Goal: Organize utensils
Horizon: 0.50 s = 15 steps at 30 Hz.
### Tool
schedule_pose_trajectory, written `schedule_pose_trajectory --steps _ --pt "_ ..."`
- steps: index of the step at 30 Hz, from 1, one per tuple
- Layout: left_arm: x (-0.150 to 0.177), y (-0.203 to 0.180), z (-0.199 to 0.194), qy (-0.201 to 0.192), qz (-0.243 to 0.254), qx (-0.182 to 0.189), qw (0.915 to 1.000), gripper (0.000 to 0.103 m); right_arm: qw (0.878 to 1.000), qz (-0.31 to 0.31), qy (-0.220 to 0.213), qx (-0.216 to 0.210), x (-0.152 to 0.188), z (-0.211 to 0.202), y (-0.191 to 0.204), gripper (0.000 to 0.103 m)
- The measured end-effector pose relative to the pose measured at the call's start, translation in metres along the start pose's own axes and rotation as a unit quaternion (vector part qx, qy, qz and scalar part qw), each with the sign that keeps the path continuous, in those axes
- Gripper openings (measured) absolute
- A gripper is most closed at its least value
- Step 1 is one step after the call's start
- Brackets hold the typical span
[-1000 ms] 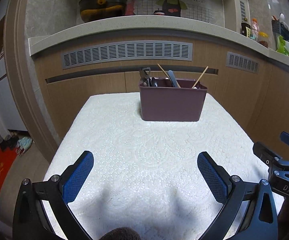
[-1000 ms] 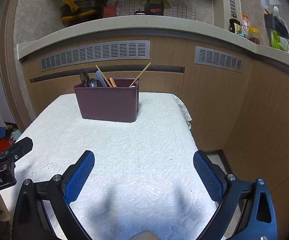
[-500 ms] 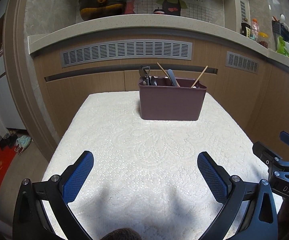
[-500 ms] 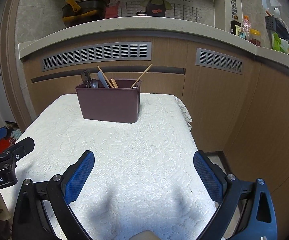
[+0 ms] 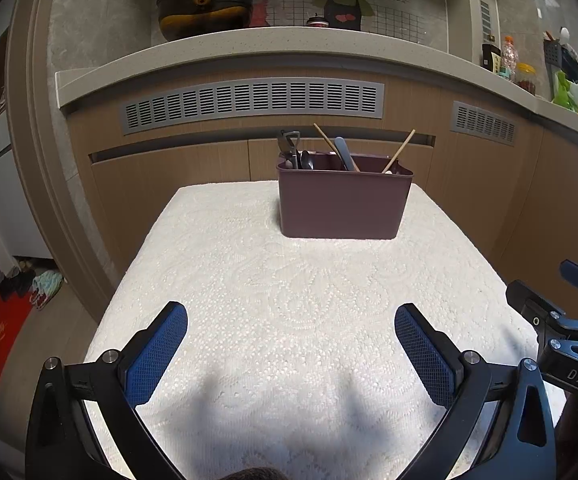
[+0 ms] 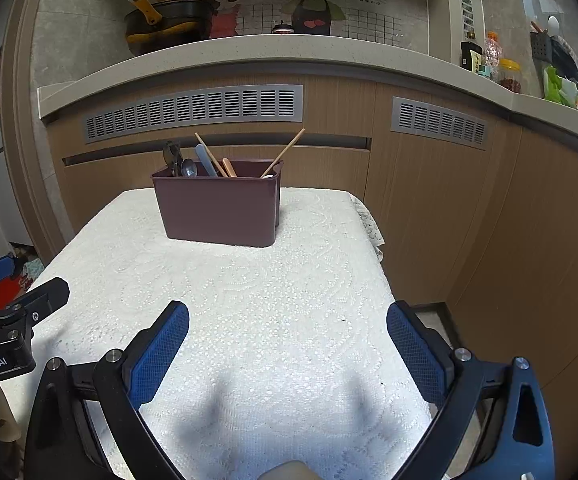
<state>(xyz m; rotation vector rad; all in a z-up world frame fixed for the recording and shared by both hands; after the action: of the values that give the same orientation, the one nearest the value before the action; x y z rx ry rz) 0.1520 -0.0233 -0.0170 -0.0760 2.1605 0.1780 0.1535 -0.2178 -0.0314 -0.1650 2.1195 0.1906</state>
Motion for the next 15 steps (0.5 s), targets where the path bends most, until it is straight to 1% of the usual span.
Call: schedule_pose_trajectory --steps 15 --pt "0.0021 0.0018 -0.002 -0.002 -0.001 -0.006 1.0 0.103 1.0 0.001 -0.006 -0.003 -0.0017 -0.0056 0.0015 0.1"
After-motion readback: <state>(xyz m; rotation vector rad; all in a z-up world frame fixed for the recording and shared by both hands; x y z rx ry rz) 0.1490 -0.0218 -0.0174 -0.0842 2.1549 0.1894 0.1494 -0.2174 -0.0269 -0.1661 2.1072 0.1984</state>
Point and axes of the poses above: each gripper's, at about its wrist camera, not at the fingertips, and z roughly the way its jaws point, y to its left, x to its underside, the point moved 2 cm from there along z, roughly the way its jaws point, and after that the axes turned 10 degrees about -x, right-handed, at the moved point
